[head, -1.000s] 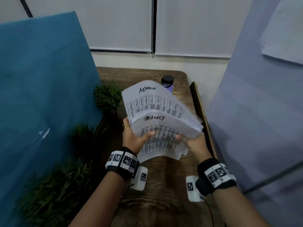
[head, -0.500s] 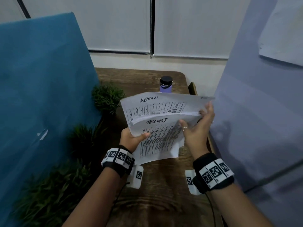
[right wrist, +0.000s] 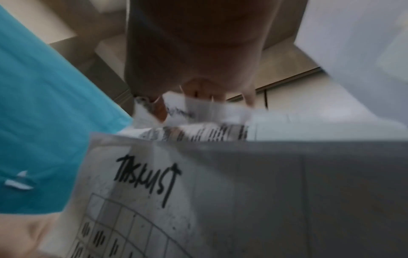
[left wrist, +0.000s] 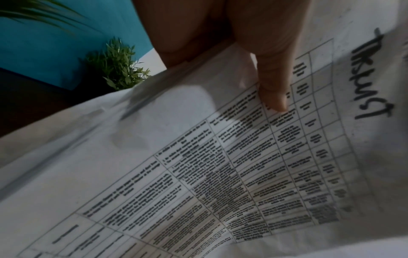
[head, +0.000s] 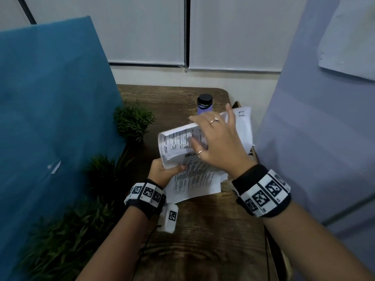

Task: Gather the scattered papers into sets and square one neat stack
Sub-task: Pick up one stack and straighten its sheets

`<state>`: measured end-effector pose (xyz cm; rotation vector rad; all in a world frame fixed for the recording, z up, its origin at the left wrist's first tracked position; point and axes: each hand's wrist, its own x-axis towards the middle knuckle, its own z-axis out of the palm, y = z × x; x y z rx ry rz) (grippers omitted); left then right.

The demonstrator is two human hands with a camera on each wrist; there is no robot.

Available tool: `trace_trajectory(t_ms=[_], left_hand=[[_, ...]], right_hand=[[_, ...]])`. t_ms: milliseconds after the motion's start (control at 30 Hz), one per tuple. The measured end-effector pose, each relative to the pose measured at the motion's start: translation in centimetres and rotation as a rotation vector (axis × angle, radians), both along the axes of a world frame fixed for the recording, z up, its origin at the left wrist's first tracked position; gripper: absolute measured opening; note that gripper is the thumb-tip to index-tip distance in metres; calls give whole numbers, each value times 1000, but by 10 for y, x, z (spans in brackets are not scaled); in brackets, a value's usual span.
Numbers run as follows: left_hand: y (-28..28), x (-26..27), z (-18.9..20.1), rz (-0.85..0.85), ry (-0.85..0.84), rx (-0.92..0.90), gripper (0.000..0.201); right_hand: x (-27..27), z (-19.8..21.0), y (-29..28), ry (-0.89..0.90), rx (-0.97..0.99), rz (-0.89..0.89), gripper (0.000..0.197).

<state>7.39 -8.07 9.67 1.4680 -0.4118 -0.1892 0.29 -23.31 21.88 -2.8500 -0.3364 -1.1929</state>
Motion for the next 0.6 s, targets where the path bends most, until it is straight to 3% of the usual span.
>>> trace_trajectory(t_ms=[167,233,367,600], left_hand=[[0,1,2,16,1,24,30],[1,2,3,33,-2,40,25],[1,2,10,45,-1,34,17],[-6,11,11,130,-56,69,31]], right_hand=[[-7,-8,-7,-47,9,52,18],[-14,-7,-15,-163,14,72,6],[-19,19,-29,-287,54,74,17],[18,61,-10,-375,-113,77,12]])
